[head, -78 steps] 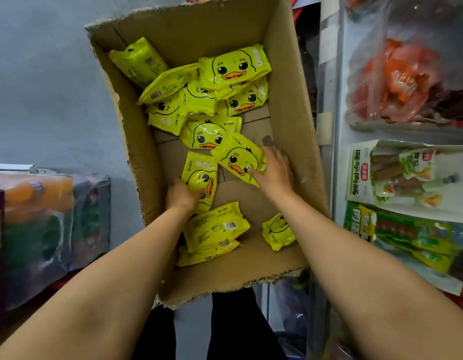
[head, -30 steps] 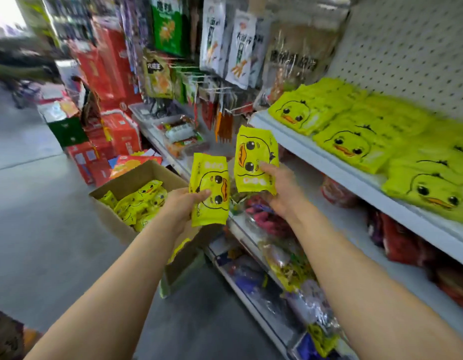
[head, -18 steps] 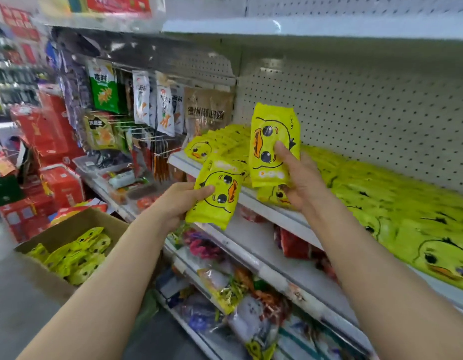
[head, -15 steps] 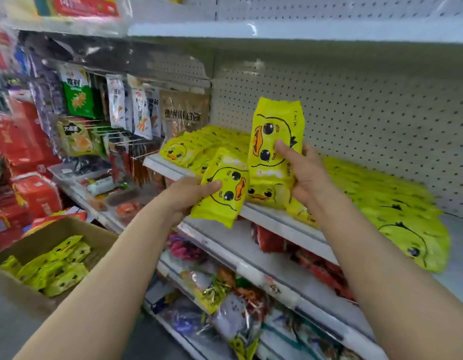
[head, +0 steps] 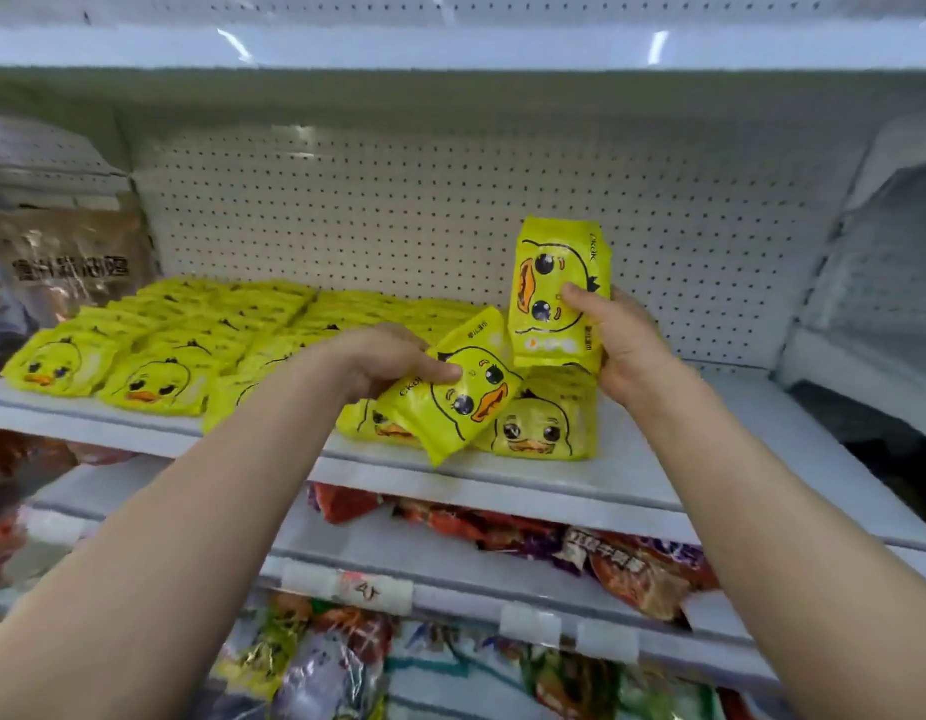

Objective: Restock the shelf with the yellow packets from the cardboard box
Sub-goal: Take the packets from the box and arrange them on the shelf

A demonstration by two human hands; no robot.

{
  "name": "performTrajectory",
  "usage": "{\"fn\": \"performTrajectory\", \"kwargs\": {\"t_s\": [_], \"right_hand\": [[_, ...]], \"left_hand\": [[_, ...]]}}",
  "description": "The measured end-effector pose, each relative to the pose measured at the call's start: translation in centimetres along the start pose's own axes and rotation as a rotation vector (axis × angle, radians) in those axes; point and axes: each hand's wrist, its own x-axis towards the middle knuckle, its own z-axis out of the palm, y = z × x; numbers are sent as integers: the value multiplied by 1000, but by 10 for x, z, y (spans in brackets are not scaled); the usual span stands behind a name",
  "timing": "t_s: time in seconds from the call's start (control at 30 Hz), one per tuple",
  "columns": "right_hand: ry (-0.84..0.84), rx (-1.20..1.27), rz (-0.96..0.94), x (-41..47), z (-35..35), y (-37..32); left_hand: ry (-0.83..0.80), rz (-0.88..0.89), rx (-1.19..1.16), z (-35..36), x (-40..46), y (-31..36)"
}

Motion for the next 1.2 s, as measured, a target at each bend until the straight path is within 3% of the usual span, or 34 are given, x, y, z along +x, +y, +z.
{"fn": "performTrajectory", "kwargs": {"t_s": [0.47,0.6,0.77,1.2], "right_hand": [[402,-87,-132,24,-104,-34],[406,-99,-169,31,-123,-39],[412,-128,-180,47,-147,-44],[422,-247,-161,95,-208,-44]], "left_hand": [[-202,133,487,65,132,100],[-216,247,604,83,163,115],[-235,323,571,109,203,135],[-35,469,690,172,297,151]]}}
